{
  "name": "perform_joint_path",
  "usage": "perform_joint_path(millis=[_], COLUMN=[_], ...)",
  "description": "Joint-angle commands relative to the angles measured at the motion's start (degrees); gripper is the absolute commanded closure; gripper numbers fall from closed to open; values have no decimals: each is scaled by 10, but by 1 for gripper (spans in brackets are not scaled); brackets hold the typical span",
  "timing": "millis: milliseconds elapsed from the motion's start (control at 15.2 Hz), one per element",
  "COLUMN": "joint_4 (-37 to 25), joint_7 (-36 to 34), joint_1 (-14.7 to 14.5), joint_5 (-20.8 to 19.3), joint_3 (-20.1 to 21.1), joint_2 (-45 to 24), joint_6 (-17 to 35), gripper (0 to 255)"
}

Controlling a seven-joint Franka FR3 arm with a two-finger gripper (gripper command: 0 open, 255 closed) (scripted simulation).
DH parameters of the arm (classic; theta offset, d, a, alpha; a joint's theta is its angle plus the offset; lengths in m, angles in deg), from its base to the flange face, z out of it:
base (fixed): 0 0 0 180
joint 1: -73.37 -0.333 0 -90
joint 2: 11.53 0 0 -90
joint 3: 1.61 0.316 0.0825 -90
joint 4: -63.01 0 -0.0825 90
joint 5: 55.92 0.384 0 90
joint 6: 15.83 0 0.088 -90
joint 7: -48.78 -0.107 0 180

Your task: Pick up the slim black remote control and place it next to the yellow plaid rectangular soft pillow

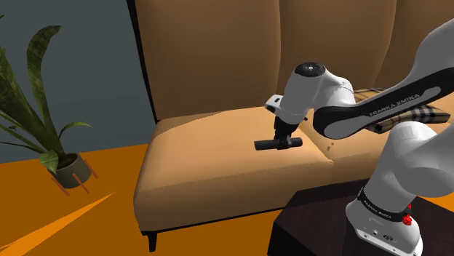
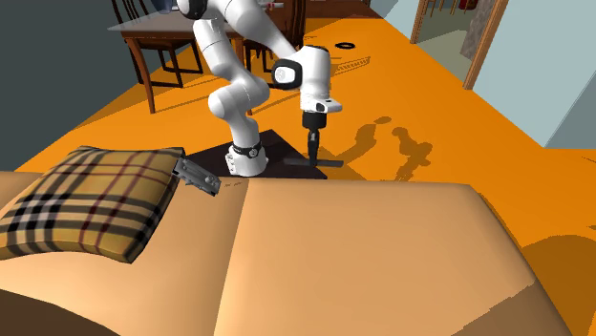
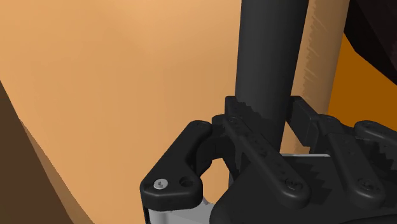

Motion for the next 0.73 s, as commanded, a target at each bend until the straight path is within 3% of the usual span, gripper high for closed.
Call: perform_joint_path(millis=[0, 660], joint_4=[-9, -63], joint_7=[7, 33], joint_1=[-4, -15], joint_5=[6, 23], joint_3=[-2, -10], joint_2=[14, 54], joint_6=[-23, -116], gripper=[255, 255])
